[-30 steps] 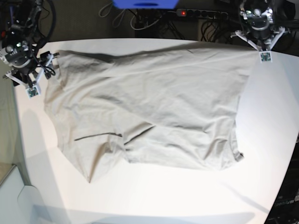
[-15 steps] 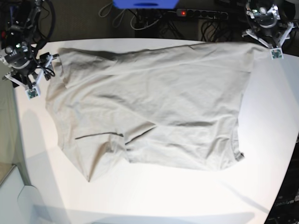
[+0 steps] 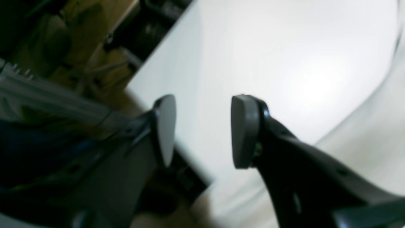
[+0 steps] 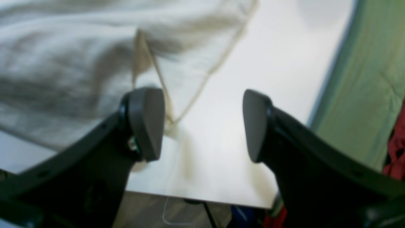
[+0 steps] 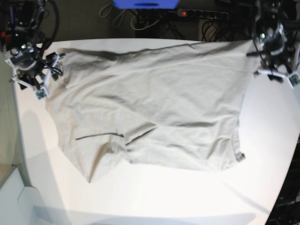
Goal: Layout the t-shirt on the table in an organized manner, then fold the t-shirt properly
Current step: 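Release the shirt with the left gripper and raise it, then reach the left gripper down and grasp the shirt hem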
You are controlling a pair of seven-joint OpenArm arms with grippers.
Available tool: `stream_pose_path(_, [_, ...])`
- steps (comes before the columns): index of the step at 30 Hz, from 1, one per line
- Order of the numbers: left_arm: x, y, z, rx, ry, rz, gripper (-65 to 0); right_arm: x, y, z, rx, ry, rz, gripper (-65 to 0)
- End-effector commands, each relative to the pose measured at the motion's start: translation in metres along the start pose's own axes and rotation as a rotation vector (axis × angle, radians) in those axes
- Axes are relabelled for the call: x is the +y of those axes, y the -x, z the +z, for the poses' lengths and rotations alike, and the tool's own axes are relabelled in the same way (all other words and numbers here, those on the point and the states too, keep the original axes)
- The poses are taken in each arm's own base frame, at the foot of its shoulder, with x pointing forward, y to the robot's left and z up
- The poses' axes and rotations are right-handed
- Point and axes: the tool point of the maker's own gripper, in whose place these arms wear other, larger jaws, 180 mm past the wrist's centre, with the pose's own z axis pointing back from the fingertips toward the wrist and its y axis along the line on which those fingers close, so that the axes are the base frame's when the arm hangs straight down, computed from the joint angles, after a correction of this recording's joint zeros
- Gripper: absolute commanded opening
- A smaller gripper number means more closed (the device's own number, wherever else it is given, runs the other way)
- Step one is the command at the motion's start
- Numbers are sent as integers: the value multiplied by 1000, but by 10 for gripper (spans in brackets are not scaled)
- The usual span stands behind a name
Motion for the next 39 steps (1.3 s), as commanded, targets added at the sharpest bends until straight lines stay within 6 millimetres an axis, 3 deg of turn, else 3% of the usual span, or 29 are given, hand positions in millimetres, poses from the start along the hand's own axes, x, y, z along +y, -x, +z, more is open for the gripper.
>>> stream_pose_path(1, [-2,-22,-2,-67,-20,48,-369,-2,-11,2,-37,1,18,-253])
stream_pose_path(5, [-55,-58,-14,-113,111,114,-369,6,-15,1,-45,-18,35,-254])
stream_pose_path(11, [-116,-95,-62,-72,224,139,-369,1,-20,-5,-50,-16,15,-254])
stream_pose_path(20, [-181,-147,-121,5,326,131,-369,11,-3,-28,11,-73,-43,-254])
stream_pose_path(26, [-199,-172,-139,-55,338,147,-369,16,-8,-29,0,-82,-44,-254])
stream_pose_path(29, [-201,-165,-146,-79,329,144,-369,13,-8,-29,0,-76,-45,-254])
stream_pose_path(34, [-217,-109,-159,23,328,105,-369,10,-8,-28,2,-70,-30,-254])
stream_pose_path(39, [-227,-77,-164,23,329,84,-369,6,-17,-29,-15,-63,-31,-254])
